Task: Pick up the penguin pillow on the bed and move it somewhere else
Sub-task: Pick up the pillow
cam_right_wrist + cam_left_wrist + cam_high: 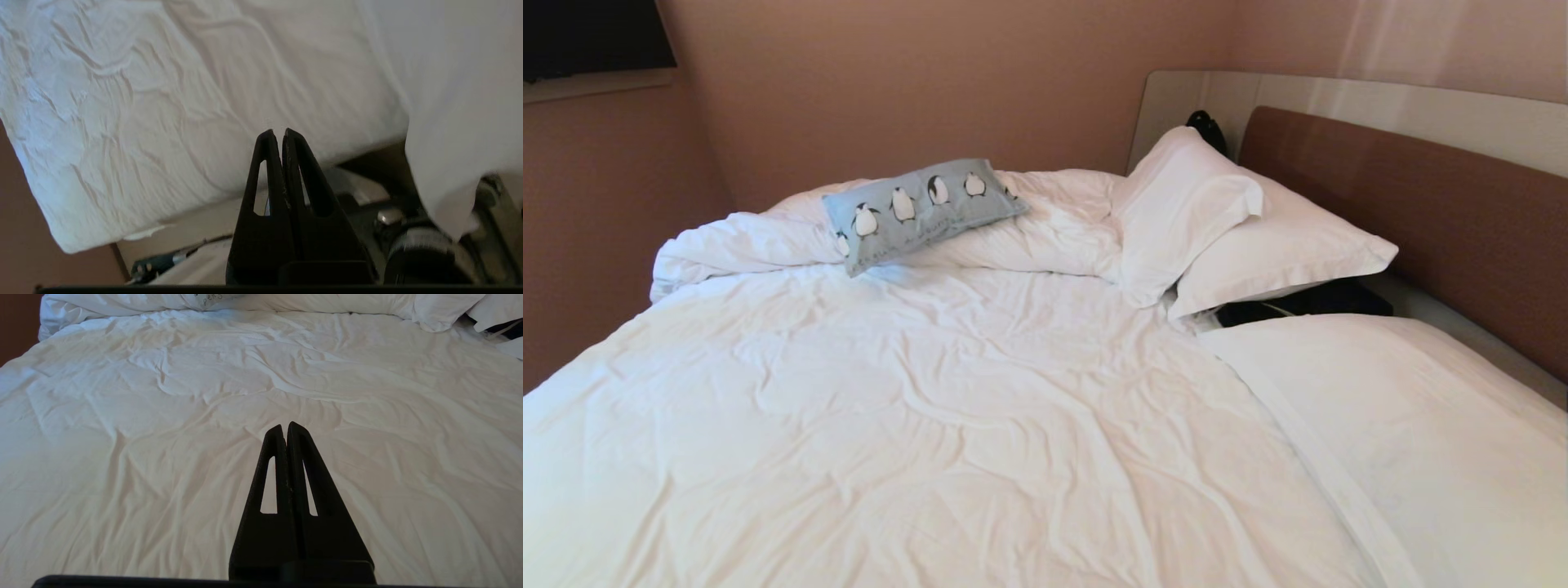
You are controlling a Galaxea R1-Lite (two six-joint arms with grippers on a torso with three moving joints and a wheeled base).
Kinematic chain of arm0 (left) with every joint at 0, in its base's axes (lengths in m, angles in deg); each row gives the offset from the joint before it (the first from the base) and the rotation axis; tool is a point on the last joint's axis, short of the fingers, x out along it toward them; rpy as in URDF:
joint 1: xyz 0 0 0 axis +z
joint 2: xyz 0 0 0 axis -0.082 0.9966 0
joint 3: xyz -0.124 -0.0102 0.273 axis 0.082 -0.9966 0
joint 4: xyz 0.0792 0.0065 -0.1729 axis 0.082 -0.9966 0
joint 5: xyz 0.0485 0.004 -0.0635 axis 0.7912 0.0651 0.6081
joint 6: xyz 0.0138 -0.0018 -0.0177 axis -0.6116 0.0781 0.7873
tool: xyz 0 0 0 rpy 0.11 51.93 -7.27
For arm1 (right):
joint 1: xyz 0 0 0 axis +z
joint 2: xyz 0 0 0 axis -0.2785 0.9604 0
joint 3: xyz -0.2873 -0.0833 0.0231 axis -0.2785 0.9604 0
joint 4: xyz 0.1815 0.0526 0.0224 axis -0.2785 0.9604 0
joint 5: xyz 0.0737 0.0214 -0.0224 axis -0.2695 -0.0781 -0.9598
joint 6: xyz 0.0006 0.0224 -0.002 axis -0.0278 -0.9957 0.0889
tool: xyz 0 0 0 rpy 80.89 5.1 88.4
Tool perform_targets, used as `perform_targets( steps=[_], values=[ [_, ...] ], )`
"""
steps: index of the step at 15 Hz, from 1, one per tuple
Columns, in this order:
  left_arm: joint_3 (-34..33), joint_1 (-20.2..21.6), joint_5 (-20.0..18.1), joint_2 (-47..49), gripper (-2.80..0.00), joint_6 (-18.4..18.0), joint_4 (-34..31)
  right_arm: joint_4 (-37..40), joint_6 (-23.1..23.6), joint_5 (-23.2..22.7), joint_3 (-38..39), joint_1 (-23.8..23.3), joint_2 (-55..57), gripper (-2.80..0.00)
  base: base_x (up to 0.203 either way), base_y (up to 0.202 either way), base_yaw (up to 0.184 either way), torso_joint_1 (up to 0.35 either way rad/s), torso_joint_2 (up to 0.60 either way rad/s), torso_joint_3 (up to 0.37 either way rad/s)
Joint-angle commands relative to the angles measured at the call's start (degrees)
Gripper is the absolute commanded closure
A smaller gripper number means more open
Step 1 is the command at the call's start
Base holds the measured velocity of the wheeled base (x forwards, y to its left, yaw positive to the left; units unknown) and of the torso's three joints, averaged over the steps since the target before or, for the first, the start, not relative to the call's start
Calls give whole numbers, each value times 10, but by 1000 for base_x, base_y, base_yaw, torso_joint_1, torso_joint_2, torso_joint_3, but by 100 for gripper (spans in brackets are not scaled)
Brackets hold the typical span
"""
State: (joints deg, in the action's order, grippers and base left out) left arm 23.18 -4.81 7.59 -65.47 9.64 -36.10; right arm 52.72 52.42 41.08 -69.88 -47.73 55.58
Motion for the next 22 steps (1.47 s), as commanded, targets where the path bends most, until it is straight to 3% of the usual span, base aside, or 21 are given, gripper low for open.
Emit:
perform_targets(
  steps=[1, 3, 7, 10, 14, 20, 22],
  values=[
    [0, 0, 0, 0, 0, 0, 0, 265, 3, -2, 2, 1, -68, 0, 0, 0, 0, 0, 0, 0],
    [0, 0, 0, 0, 0, 0, 1, 310, 20, -2, 4, 2, -132, 0, 0, 0, 0, 0, 0, 0],
    [0, 0, 0, 0, 0, 0, 0, 347, 124, -5, 1, 24, -276, 0, 0, 0, 0, 0, 0, 0],
    [0, 0, 0, 0, 0, 0, 0, 352, 164, -8, -1, 94, -351, 0, 0, 0, 0, 0, 0, 0],
    [0, 0, 0, 0, 0, 0, 0, 352, 166, -23, -1, 232, -432, 0, 0, 0, 0, 0, 0, 0],
    [0, 0, 0, 0, 0, 0, 1, 350, 144, -22, -11, 246, -441, 0, 0, 0, 0, 0, 0, 0],
    [0, 0, 0, 0, 0, 0, 0, 335, 129, -13, -22, 273, -443, 0, 0, 0, 0, 0, 0, 0]
  ],
)
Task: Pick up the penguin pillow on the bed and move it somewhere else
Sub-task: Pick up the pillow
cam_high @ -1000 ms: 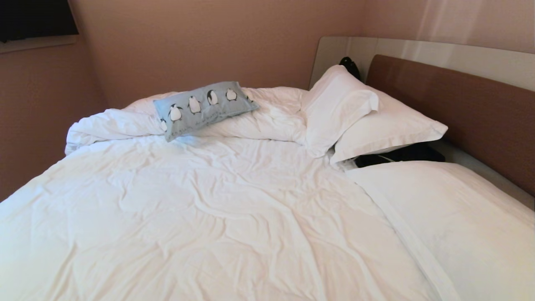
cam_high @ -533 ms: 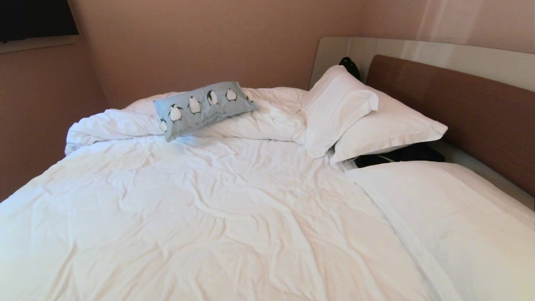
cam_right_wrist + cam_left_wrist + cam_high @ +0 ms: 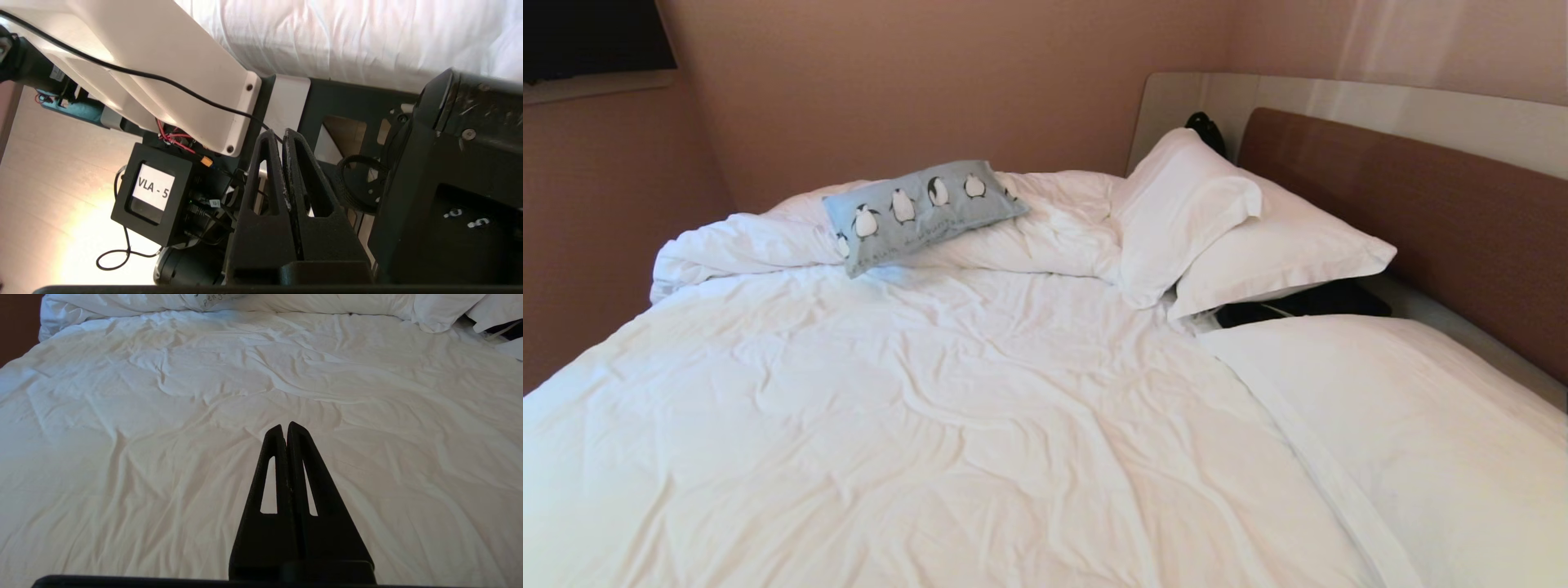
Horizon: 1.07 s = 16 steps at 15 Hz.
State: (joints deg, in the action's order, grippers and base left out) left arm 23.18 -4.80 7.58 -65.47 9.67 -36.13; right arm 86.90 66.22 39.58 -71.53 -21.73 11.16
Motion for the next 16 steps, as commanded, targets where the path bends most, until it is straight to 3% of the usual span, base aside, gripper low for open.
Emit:
perform_targets(
  steps=[1, 3, 8, 13, 16],
  values=[
    [0, 0, 0, 0, 0, 0, 0, -10, -20, 12, -11, 35, -2, 0, 0, 0, 0, 0, 0, 0],
    [0, 0, 0, 0, 0, 0, 0, -20, -60, 30, -12, 52, -24, 0, 0, 0, 0, 0, 0, 0],
    [0, 0, 0, 0, 0, 0, 0, -131, -87, 159, 23, 48, -90, 0, 0, 0, 0, 0, 0, 0],
    [0, 0, 0, 0, 0, 0, 0, -293, -82, 343, 108, 49, -154, 0, 0, 0, 0, 0, 0, 0],
    [0, 0, 0, 0, 0, 0, 0, -308, -83, 348, 125, 49, -155, 0, 0, 0, 0, 0, 0, 0]
  ],
)
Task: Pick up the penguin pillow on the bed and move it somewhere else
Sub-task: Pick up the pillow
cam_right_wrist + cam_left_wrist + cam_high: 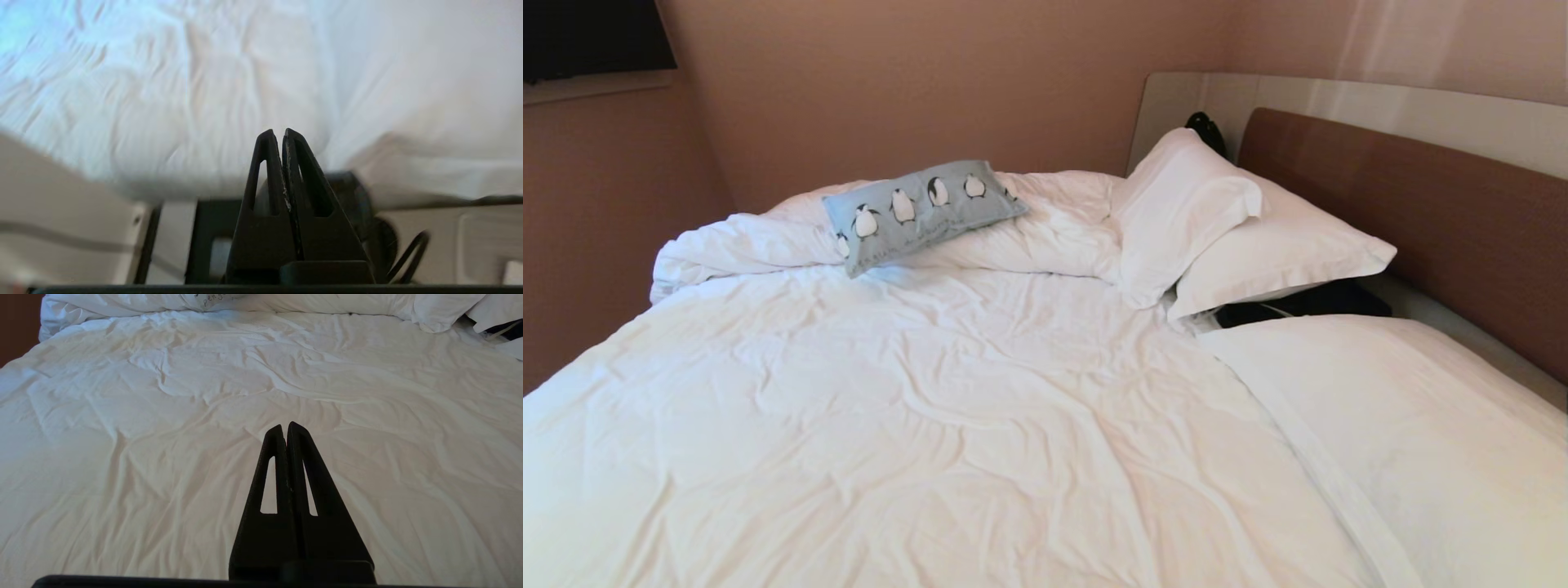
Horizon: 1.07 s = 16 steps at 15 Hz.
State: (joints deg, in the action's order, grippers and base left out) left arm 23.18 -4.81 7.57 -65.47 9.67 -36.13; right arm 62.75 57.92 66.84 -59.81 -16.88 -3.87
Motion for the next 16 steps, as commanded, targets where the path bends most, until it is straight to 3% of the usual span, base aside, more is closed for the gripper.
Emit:
perform_targets(
  steps=[1, 5, 10, 16],
  values=[
    [0, 0, 0, 0, 0, 0, 0, -81, -1, 75, 22, 0, -5, 0, 0, 0, 0, 0, 0, 0],
    [0, 0, 0, 0, 0, 0, 0, -213, -13, 101, 75, 0, -5, 0, 0, 0, 0, 0, 0, 0],
    [0, 0, 0, 0, 0, 0, 0, -286, -8, 102, 91, 0, -5, 0, 0, 0, 0, 0, 0, 0],
    [0, 0, 0, 0, 0, 0, 0, -393, 14, 105, 237, 0, -5, 0, 0, 0, 0, 0, 0, 0]
  ],
)
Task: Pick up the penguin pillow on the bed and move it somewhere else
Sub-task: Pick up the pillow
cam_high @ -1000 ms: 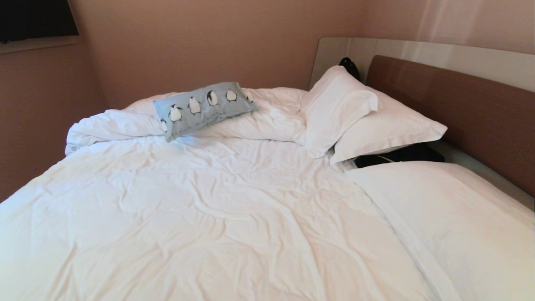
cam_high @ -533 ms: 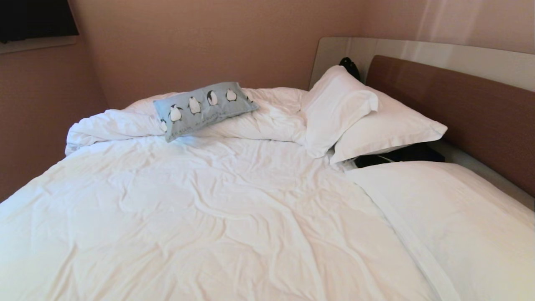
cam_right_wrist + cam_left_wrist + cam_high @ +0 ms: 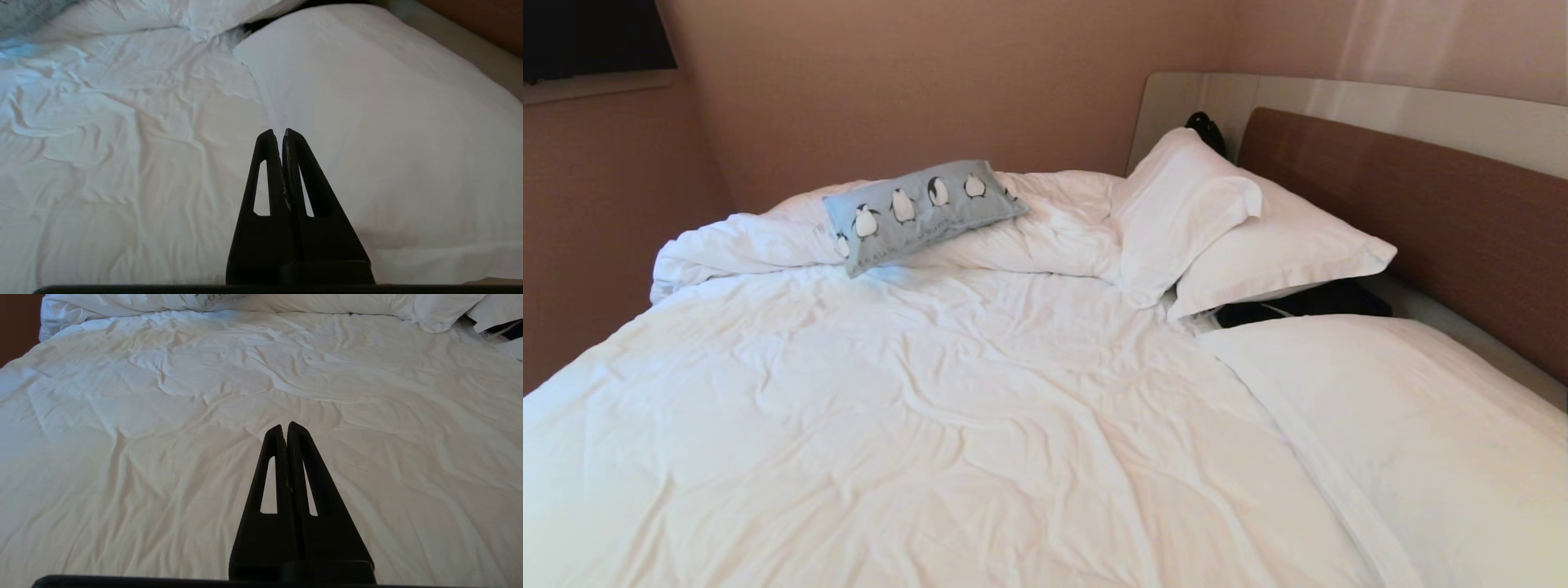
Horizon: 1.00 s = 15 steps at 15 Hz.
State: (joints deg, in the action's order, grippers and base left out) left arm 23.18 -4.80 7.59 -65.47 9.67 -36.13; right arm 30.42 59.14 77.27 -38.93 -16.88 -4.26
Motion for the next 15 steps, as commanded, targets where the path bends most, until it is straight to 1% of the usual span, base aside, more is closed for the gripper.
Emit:
perform_targets(
  steps=[1, 5, 9, 11, 15],
  values=[
    [0, 0, 0, 0, 0, 0, 0, -83, 4, 3, 46, 0, -1, 0, 0, 0, 0, 0, 0, 0],
    [0, 0, 0, 0, 0, 0, 0, -89, 31, 5, 79, 0, -1, 0, 0, 0, 0, 0, 0, 0],
    [0, 0, 0, 0, 0, 0, 0, -106, 45, -10, 105, 0, -1, 0, 0, 0, 0, 0, 0, 0],
    [0, 0, 0, 0, 0, 0, 0, -146, 65, -7, 134, 0, -1, 0, 0, 0, 0, 0, 0, 0],
    [0, 0, 0, 1, 0, 0, 0, -290, 76, 0, 192, 0, -1, 0, 0, 0, 0, 0, 0, 0]
  ],
)
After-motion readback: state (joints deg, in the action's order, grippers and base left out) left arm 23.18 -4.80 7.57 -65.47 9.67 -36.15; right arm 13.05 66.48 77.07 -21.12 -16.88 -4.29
